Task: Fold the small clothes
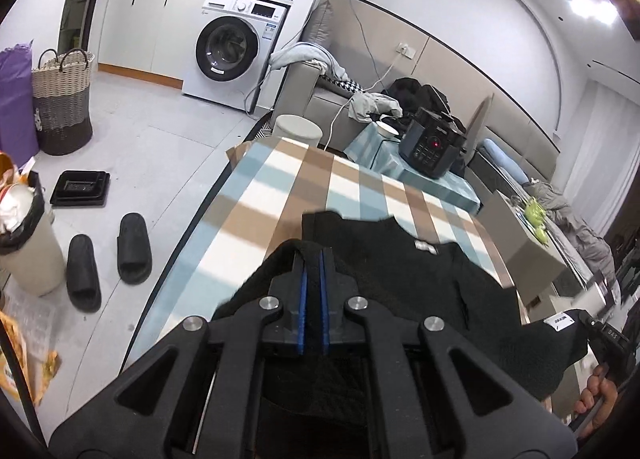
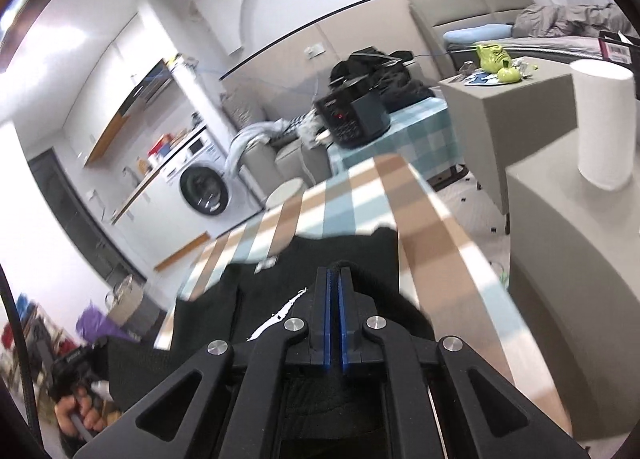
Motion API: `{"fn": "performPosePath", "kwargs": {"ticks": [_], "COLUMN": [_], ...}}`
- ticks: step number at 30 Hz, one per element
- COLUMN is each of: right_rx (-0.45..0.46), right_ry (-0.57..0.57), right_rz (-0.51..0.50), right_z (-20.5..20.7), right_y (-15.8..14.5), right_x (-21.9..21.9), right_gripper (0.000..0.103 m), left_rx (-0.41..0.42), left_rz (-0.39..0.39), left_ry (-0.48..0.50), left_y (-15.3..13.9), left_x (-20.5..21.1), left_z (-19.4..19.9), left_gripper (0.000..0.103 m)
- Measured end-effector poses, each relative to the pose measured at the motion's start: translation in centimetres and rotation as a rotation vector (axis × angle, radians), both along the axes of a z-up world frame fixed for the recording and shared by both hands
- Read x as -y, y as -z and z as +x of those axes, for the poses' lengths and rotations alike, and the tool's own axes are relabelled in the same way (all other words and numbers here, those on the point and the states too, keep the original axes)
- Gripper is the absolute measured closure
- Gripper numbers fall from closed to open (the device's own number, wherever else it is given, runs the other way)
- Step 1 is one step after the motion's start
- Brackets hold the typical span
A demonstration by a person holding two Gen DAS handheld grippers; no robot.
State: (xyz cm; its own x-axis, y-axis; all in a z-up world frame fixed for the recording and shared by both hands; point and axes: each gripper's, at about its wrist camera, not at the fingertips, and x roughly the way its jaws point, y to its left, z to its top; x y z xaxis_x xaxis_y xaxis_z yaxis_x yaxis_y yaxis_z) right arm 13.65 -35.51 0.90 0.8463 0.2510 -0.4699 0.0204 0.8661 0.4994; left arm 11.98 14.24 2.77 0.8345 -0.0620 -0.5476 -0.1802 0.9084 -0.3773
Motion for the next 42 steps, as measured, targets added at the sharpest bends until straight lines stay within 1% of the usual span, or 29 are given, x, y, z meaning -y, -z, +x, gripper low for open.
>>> {"fn": "performPosePath", "kwargs": {"ticks": [2, 5, 7, 8, 9, 10, 12, 13, 14, 15, 16, 17, 18, 19, 21, 24, 27, 29, 32, 33, 34, 35, 38, 39, 40, 41, 42], "right_rx": [-0.02, -0.066, -0.116, -0.158, -0.204, -0.229, -0.255, -0.254, -0.251, -0.242, -0.235, -0.235, -0.235, -0.234, -0.234, -0.241, -0.254, -0.259, -0.258, -0.256, -0.258, -0.26, -0.264, -0.267, -0.269, -0.27, -0.271], "right_ry": [0.036, 0.062, 0.068, 0.071, 0.06, 0.054, 0.058, 0.06, 0.064, 0.065, 0.066, 0.066, 0.064, 0.062, 0.062, 0.047, 0.037, 0.031, 0.024, 0.021, 0.02, 0.024, 0.029, 0.028, 0.019, 0.008, -0.001], "right_rz": [0.023, 0.039, 0.022, 0.037, 0.061, 0.074, 0.091, 0.089, 0.087, 0.089, 0.091, 0.09, 0.091, 0.094, 0.113, 0.159, 0.195, 0.219, 0.231, 0.231, 0.222, 0.211, 0.169, 0.168, 0.183, 0.191, 0.192], "right_z": [2.6, 6.3, 8.3, 9.2, 9.8, 9.9, 9.4, 8.9, 8.2, 7.4, 6.5, 5.8, 5.0, 4.5, 3.1, 2.1, 1.8, 1.7, 2.0, 2.2, 2.6, 2.9, 3.9, 4.2, 4.6, 5.0, 5.3], "right_y": [0.2, 1.4, 2.6, 3.6, 4.5, 5.1, 5.9, 6.1, 6.2, 6.2, 6.2, 6.2, 6.3, 6.3, 6.6, 7.3, 8.0, 8.3, 8.4, 8.4, 8.5, 8.5, 8.6, 8.7, 8.9, 9.1, 9.2], "right_x": [0.3, 0.3, 0.2, 0.4, 0.7, 0.9, 1.7, 2.0, 2.3, 2.6, 3.0, 3.1, 3.2, 3.3, 3.4, 3.3, 3.2, 3.2, 3.3, 3.3, 3.2, 3.2, 3.1, 3.2, 3.3, 3.3, 3.3], "right_gripper": [0.1, 0.1, 0.1, 0.099, 0.097, 0.095, 0.093, 0.085, 0.074, 0.07, 0.066, 0.066, 0.065, 0.064, 0.063, 0.062, 0.062, 0.062, 0.06, 0.06, 0.059, 0.058, 0.057, 0.057, 0.056, 0.056, 0.056], "left_rx": [-0.015, -0.053, -0.116, -0.144, -0.169, -0.218, -0.263, -0.266, -0.262, -0.259, -0.257, -0.252, -0.242, -0.227, -0.226, -0.244, -0.266, -0.255, -0.24, -0.231, -0.226, -0.225, -0.216, -0.21, -0.203, -0.2, -0.195], "left_rz": [-0.012, -0.056, -0.083, -0.092, -0.098, -0.1, -0.105, -0.113, -0.118, -0.122, -0.127, -0.129, -0.128, -0.127, -0.137, -0.153, -0.153, -0.173, -0.179, -0.18, -0.182, -0.182, -0.176, -0.175, -0.172, -0.171, -0.168], "left_ry": [-0.006, -0.007, -0.001, 0.0, 0.002, 0.002, 0.016, 0.027, 0.03, 0.028, 0.025, 0.017, 0.005, -0.003, 0.008, 0.023, 0.041, 0.049, 0.04, 0.039, 0.039, 0.038, 0.035, 0.035, 0.038, 0.04, 0.042], "left_y": [0.1, 1.2, 2.8, 3.6, 4.5, 5.4, 6.8, 7.2, 7.6, 7.7, 7.9, 8.0, 8.0, 7.9, 8.0, 8.7, 9.7, 9.9, 10.0, 10.0, 9.9, 9.8, 9.6, 9.5, 9.4, 9.2, 9.2], "left_x": [-0.4, -1.2, -1.5, -1.6, -1.7, -1.8, -1.9, -2.1, -2.2, -2.4, -2.7, -2.9, -3.1, -3.3, -3.3, -2.8, -1.8, -1.4, -1.0, -1.0, -1.0, -1.0, -1.0, -1.0, -1.0, -1.1, -1.0], "left_z": [2.4, 6.5, 9.5, 10.5, 11.3, 12.1, 12.6, 12.4, 12.1, 11.6, 11.0, 10.1, 9.2, 8.4, 7.1, 6.3, 6.6, 6.8, 7.1, 7.2, 7.3, 7.4, 7.5, 7.6, 7.5, 7.5, 7.5], "left_gripper": [0.1, 0.1, 0.1, 0.1, 0.1, 0.1, 0.1, 0.099, 0.093, 0.087, 0.072, 0.057, 0.053, 0.051, 0.051, 0.051, 0.051, 0.051, 0.051, 0.053, 0.058, 0.065, 0.077, 0.081, 0.087, 0.09, 0.092]}}
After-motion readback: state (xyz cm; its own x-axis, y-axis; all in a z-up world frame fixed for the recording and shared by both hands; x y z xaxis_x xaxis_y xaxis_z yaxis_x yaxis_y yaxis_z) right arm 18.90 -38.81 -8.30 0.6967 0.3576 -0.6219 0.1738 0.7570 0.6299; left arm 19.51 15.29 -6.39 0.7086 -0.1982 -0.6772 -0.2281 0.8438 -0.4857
